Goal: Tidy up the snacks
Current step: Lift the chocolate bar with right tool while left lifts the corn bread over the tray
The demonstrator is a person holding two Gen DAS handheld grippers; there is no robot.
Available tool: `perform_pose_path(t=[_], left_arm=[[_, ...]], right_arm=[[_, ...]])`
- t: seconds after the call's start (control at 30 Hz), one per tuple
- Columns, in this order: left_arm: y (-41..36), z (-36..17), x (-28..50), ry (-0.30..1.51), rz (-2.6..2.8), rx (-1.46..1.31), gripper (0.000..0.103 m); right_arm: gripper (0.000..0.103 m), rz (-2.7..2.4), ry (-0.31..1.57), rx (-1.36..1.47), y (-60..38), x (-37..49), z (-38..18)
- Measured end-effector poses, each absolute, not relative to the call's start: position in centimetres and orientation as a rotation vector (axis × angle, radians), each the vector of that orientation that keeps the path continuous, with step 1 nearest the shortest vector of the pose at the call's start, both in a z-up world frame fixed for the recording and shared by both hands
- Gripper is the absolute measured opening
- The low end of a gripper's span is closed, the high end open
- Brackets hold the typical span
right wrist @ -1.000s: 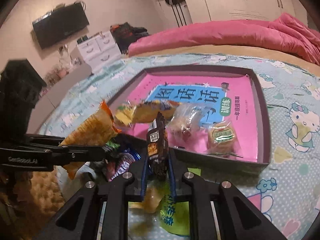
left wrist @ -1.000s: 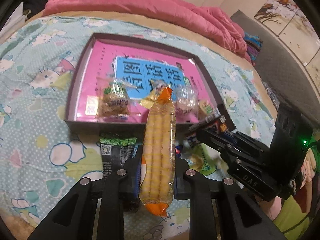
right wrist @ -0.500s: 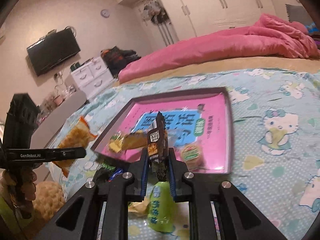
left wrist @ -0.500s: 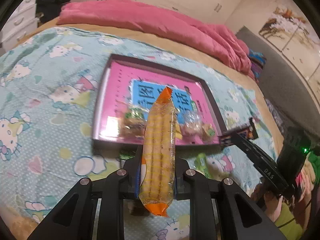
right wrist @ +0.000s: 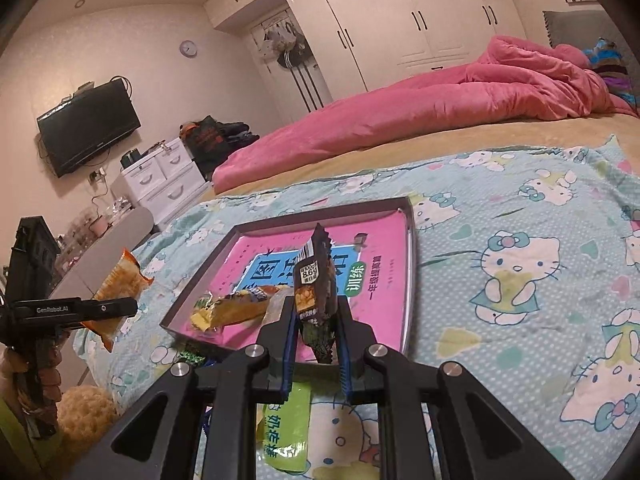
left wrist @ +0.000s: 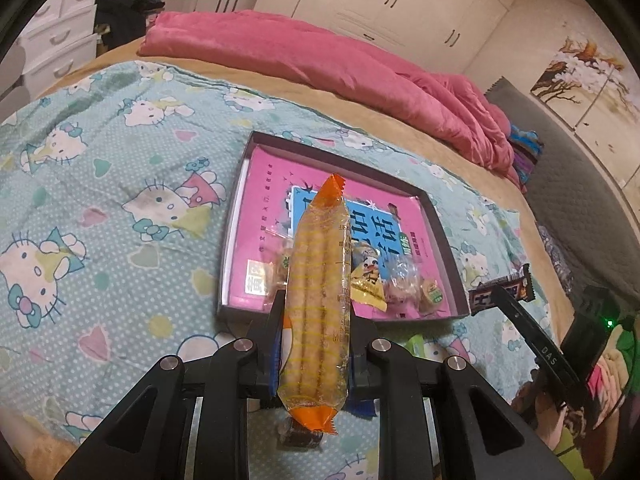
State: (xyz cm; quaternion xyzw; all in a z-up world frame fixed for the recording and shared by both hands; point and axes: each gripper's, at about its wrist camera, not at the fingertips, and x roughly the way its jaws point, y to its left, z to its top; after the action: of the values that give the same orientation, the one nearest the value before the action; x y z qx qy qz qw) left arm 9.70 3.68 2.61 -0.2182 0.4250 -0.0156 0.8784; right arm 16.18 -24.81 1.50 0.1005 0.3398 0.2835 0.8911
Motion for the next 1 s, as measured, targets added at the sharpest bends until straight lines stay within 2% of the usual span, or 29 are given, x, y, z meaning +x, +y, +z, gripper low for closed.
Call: perform_pose_path(t=[1.0], left_arm=[[-0.2,0.8,16.8,0.929,-0.046,-0.342,0.023]], right_arm=[[0.018,0.529,0.703,0.276,-26.9,17.1,1.3]])
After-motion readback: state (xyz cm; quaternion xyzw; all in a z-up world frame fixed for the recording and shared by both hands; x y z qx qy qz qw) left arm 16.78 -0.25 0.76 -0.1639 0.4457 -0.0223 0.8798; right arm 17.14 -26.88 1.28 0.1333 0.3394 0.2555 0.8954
